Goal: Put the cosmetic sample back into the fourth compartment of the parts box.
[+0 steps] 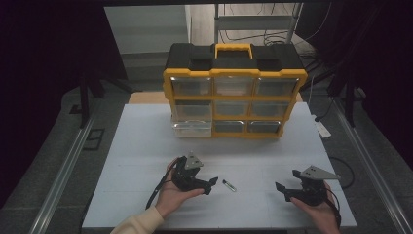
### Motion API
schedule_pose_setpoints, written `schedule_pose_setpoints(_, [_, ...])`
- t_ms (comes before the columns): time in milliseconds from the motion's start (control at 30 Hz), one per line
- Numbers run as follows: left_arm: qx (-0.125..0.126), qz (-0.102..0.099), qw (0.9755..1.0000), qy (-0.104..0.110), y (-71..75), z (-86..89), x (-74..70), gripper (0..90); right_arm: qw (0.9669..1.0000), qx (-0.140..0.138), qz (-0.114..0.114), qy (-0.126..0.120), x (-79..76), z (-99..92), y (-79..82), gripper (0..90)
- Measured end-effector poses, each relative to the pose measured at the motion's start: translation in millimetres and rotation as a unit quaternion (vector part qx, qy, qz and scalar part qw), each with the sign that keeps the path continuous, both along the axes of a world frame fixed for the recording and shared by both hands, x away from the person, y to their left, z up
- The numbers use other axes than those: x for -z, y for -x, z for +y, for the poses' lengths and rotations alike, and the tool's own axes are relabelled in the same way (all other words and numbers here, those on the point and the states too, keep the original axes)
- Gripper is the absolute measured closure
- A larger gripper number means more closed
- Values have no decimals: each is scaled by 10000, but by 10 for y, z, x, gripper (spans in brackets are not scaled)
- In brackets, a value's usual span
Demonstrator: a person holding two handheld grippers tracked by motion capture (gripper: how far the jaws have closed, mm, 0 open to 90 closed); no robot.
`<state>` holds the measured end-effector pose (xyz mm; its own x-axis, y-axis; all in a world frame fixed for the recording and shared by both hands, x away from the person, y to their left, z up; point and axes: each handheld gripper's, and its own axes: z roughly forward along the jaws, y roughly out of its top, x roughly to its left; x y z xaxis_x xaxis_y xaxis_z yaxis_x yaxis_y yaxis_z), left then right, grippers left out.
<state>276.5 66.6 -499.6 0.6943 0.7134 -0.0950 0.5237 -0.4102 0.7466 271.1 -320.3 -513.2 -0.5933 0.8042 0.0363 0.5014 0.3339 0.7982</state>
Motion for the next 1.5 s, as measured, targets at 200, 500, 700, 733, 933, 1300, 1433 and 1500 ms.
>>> schedule_pose_setpoints(200, [55,34,10000,-10,-11,-56,13,81,10000,-1,4,10,2,1,-2,163])
schedule_pose_setpoints(500, [151,116,9998,-35,-32,-161,42,81,10000,-11,2,0,2,-5,-2,163])
schedule_pose_setpoints(700, [210,117,9997,-49,-30,-209,44,81,10000,-5,-10,1,-1,-9,2,162])
schedule_pose_setpoints(733, [227,119,9997,-54,-30,-220,44,81,10000,-7,-13,3,-1,-7,2,162])
schedule_pose_setpoints(933, [279,194,9994,-50,-38,-274,61,80,10000,-28,-4,-28,-3,0,2,161])
schedule_pose_setpoints(1300, [351,244,9990,-108,-31,-366,84,78,10000,-27,-10,2,1,-3,2,161])
schedule_pose_setpoints(1433, [351,308,9988,-121,-35,-408,103,74,10000,-29,-15,11,2,-2,4,161])
schedule_pose_setpoints(1500, [360,321,9988,-124,-34,-438,113,73,10000,-31,-18,18,1,-1,5,161])
